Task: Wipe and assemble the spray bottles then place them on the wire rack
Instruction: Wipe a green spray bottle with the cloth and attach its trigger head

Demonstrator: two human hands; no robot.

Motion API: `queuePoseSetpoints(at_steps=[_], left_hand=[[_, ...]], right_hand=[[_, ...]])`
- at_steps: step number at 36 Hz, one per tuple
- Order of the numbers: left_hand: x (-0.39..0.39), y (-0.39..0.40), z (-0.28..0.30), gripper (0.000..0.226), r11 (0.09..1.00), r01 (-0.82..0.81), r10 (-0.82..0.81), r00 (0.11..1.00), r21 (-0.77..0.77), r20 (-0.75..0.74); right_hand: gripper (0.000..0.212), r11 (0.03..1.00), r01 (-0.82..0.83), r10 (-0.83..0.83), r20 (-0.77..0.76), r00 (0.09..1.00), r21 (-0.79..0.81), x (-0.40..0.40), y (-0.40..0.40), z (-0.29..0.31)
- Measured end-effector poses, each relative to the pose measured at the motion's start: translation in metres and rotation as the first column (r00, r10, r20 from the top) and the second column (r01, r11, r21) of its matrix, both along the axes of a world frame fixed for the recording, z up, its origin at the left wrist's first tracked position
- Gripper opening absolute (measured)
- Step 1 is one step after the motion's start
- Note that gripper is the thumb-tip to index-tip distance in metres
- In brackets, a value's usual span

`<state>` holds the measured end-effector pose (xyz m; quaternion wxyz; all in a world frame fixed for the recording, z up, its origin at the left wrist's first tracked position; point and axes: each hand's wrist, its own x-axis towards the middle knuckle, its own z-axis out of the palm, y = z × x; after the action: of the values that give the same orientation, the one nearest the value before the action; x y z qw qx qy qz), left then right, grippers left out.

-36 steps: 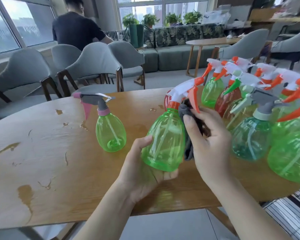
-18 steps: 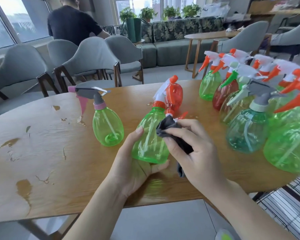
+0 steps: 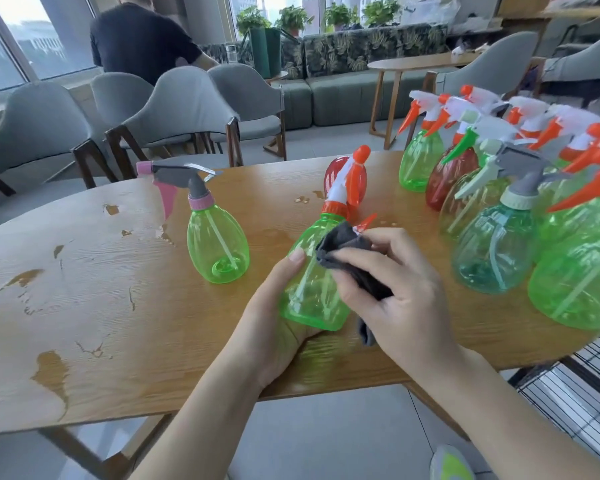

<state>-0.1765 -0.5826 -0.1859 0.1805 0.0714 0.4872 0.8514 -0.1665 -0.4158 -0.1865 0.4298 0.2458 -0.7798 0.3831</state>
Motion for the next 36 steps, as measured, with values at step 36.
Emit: queuePoseSetpoints(at_steps=[36], left_hand=[[0.004, -0.002, -0.002, 0.073, 0.999, 0.038, -0.037, 0.999, -0.017, 0.028]], right_hand=[[0.020, 0.998, -0.013, 0.015, 0.049, 0.999, -0.055, 0.002, 0.003, -0.002]])
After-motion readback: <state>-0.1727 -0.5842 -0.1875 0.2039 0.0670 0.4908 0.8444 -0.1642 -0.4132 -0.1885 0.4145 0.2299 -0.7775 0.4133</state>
